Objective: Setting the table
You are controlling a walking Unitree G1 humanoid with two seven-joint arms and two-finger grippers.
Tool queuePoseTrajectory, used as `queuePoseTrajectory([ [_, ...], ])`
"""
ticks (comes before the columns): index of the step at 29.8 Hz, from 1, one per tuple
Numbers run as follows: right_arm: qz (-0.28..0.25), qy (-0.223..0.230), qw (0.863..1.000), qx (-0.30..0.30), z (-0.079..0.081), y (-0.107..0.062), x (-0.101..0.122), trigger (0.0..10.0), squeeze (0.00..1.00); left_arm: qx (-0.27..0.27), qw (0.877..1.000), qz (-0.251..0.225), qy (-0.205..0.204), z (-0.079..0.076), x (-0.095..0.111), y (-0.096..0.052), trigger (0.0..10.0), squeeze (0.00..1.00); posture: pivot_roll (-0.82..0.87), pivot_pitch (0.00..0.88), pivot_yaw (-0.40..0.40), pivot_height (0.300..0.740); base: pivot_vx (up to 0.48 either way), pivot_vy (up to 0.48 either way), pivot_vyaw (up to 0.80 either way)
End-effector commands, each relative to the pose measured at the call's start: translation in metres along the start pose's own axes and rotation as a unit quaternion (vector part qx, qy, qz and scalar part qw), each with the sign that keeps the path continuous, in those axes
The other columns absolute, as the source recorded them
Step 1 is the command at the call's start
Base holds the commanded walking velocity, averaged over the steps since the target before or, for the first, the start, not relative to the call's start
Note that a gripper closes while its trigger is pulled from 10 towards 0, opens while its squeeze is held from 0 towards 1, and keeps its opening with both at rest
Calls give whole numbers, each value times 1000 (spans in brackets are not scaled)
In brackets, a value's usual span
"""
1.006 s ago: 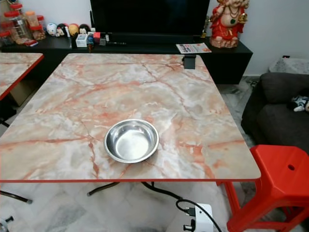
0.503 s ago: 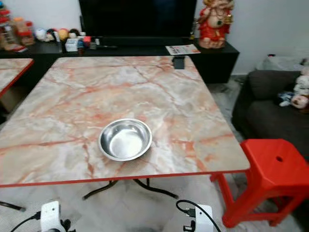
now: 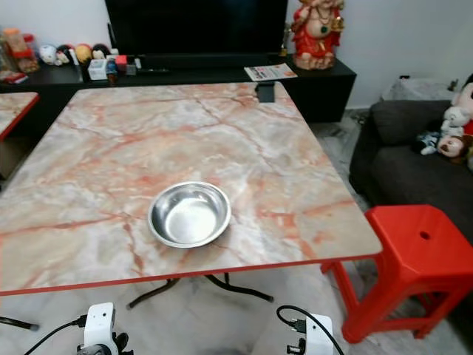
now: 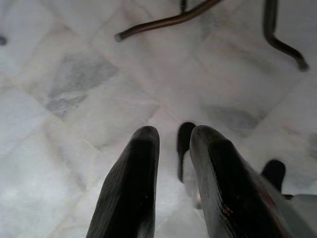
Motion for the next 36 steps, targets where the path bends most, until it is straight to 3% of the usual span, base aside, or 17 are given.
queuePoseTrajectory([
  [1,-3,5,1000,3,5,0,1,10000,0,3,1000,8,1,3,-3,0,10000,0,0,0,12,740,0,416,475],
  [20,-7,8,1000,4,5,1,4,10000,0,-4,1000,-4,-3,-2,6,1,10000,0,0,0,19,740,0,407,129],
  [28,-2,21,1000,9,7,1,3,10000,0,1,1000,4,-5,0,-1,0,10000,0,0,0,22,740,0,398,450],
  [36,-3,-4,1000,9,6,1,3,10000,0,7,1000,12,-7,3,-8,-1,10000,0,1,0,20,740,0,387,0],
])
Point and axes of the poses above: a point about 5 cm out from each wrist's last joint towards the gripper, its own y axis pointing out of the wrist towards the gripper, its own x axis along the axis of the wrist's last joint, z = x × y, the point moved 5 cm from there along y, pointing out of the wrist towards the gripper, and after that the axes turned 2 degrees about y, right-handed, at the moved point
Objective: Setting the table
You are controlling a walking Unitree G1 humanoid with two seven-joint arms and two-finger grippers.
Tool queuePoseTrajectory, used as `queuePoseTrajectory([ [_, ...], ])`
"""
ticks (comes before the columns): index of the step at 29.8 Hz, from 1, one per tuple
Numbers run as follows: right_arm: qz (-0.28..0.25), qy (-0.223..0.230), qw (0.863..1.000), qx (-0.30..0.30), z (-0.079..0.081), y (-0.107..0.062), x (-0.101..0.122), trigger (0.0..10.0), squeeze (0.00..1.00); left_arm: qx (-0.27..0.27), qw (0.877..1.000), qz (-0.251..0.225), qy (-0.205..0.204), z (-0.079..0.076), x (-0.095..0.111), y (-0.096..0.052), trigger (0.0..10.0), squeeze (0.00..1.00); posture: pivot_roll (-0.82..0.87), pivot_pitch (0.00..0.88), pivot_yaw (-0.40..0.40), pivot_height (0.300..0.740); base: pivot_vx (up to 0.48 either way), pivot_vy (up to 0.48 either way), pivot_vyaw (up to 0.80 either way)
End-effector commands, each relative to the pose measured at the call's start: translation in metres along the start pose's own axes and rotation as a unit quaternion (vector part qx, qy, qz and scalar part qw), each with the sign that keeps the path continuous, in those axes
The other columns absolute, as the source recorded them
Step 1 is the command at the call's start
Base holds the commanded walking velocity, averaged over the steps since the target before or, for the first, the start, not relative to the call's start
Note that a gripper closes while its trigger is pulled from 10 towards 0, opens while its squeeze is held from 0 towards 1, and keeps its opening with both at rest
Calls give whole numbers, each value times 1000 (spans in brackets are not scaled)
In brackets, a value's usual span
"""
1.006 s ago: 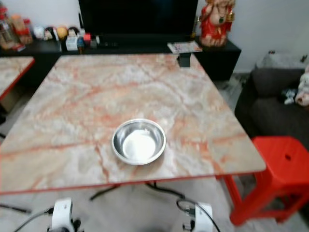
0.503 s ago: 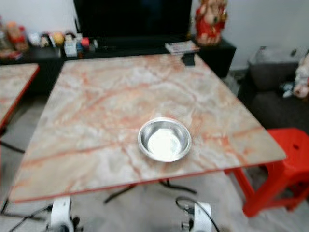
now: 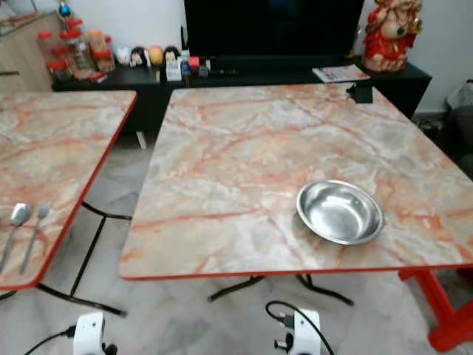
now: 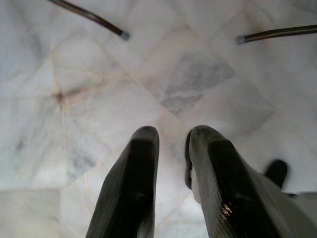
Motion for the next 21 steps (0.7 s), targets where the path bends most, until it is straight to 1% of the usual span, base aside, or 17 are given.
queuePoseTrajectory([
  [1,1,-4,1000,-6,-4,0,-1,10000,0,-3,1000,-2,-3,-4,2,1,10000,0,1,0,20,740,0,382,0],
  [4,4,3,1000,-2,-3,0,-1,10000,0,2,1000,2,-4,0,-1,0,10000,0,5,0,13,740,0,386,0],
  [7,3,0,1000,-1,-3,0,0,10000,0,4,1000,7,-4,1,-5,0,10000,0,5,0,12,740,0,389,0],
  [17,-1,-7,1000,0,-5,1,4,10000,0,6,1000,17,0,1,-12,-1,10000,0,11,0,1,740,0,384,0],
  [20,1,-21,1000,0,-6,1,3,10000,0,8,1000,19,-1,2,-14,-2,10000,0,17,0,-3,740,0,382,0],
  [21,3,-27,1000,0,-6,0,2,10000,0,9,1000,20,-2,3,-15,-2,10000,0,19,0,-3,740,0,382,800],
])
Point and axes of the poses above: a point about 5 cm out from each wrist's last joint towards the gripper, its own y axis pointing out of the wrist towards the gripper, its own x axis along the axis of the wrist's last joint, z = x × y, the point moved 5 cm from there along y, pointing out of the wrist towards the gripper, and after that the axes turned 2 degrees about y, right-handed, at the moved point
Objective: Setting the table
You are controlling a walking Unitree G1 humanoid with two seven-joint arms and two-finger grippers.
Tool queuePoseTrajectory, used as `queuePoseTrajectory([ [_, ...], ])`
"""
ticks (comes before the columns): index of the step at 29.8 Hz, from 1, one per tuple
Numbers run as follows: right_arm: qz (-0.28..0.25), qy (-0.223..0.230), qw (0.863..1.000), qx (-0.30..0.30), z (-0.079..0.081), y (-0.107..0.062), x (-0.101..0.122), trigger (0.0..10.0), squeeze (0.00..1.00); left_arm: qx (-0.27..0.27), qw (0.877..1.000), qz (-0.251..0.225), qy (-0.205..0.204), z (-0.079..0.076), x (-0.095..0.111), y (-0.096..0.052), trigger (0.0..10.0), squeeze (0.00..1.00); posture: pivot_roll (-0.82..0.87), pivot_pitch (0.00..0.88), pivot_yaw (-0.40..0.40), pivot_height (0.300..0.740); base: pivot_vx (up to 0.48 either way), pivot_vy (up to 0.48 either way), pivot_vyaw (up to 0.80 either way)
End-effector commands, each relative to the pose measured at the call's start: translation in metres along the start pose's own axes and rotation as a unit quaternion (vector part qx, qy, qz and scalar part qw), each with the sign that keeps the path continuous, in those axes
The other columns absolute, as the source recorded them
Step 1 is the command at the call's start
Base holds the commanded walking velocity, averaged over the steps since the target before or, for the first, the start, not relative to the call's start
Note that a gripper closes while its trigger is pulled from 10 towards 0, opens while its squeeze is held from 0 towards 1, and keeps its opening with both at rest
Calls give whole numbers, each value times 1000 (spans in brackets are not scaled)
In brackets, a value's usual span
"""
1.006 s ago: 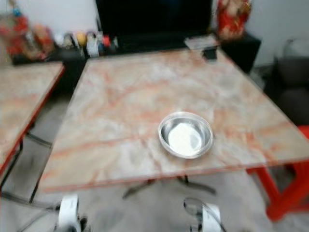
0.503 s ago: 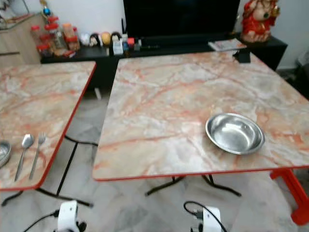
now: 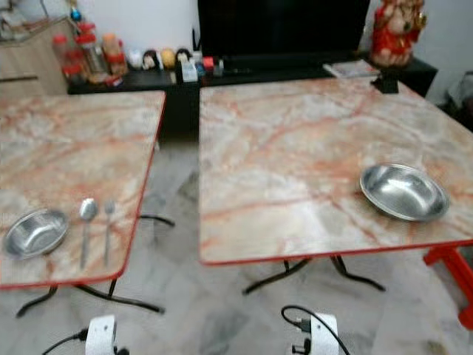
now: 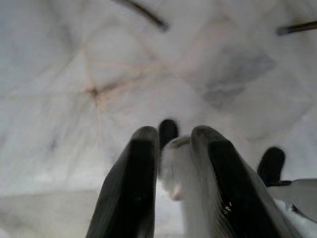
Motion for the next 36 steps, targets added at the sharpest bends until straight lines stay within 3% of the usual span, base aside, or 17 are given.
queuePoseTrajectory([
  [1,-1,-12,1000,10,8,1,2,10000,0,9,1000,7,0,7,-4,-1,10000,0,19,0,-3,740,0,382,800],
  [4,-1,-7,1000,12,8,0,1,10000,0,10,1000,8,0,7,-5,-1,10000,0,21,0,-3,740,0,385,800],
  [22,-4,2,1000,13,11,1,4,10000,0,8,1000,7,7,8,-3,-1,10000,0,21,0,5,740,0,378,0],
  [36,-8,19,1000,5,9,2,7,10000,0,18,1000,-5,-12,11,6,0,10000,0,30,0,-7,740,0,354,0],
])
Point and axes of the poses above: a point about 5 cm out from each wrist's last joint towards the gripper, its own y axis pointing out of the wrist towards the gripper, its own x axis along the axis of the wrist's last joint, z = x × y, the point moved 5 cm from there along y, pointing out of the wrist towards the gripper, and after that the axes turned 2 degrees about y, right-handed, at the moved point
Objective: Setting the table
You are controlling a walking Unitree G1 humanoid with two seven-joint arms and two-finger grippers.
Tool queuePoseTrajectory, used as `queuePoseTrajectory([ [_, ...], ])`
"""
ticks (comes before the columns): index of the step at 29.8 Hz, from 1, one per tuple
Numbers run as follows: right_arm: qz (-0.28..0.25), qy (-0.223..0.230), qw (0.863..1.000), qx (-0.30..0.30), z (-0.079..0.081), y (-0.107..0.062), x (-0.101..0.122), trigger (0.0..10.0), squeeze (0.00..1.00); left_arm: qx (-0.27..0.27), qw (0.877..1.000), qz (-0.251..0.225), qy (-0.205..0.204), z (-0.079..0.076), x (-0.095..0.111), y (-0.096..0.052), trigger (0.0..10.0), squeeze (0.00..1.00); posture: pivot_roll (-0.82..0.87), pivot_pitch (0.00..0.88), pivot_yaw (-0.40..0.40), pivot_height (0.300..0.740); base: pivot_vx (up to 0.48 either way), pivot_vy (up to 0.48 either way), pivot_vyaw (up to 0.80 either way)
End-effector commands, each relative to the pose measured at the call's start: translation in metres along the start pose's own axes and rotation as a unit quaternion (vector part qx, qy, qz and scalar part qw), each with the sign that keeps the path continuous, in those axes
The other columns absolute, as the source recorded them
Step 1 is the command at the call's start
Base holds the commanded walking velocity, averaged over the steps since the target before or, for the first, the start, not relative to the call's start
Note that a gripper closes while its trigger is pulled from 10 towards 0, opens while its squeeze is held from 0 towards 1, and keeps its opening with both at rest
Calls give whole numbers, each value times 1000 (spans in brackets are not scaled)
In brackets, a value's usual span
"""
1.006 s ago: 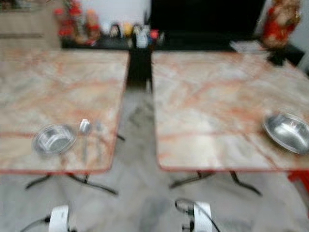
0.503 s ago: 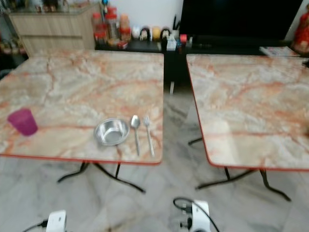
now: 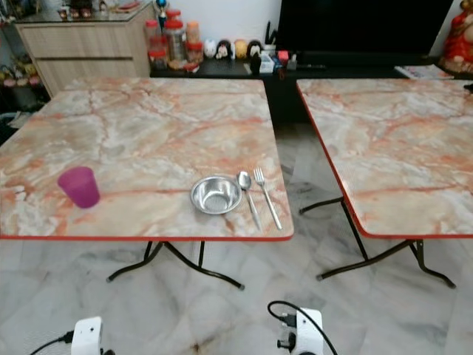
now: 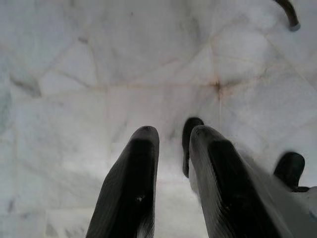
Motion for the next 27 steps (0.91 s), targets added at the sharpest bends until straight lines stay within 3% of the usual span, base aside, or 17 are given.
queuePoseTrajectory([
  [1,-3,5,1000,-3,-1,1,4,10000,0,3,1000,-1,-10,-1,2,0,10000,0,33,0,-10,740,0,341,0],
  [27,-6,17,1000,3,5,1,6,10000,0,1,1000,-11,-13,-3,9,1,10000,0,36,0,-7,740,0,359,0],
])
Point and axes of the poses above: a point about 5 cm out from each wrist's last joint towards the gripper, its own y axis pointing out of the wrist towards the gripper, its own x axis along the axis of the wrist's last joint, z = x × y, the point moved 5 cm from there along y, pointing out of the wrist towards the gripper, and after that the axes turned 2 degrees about y, right-handed, at the moved point
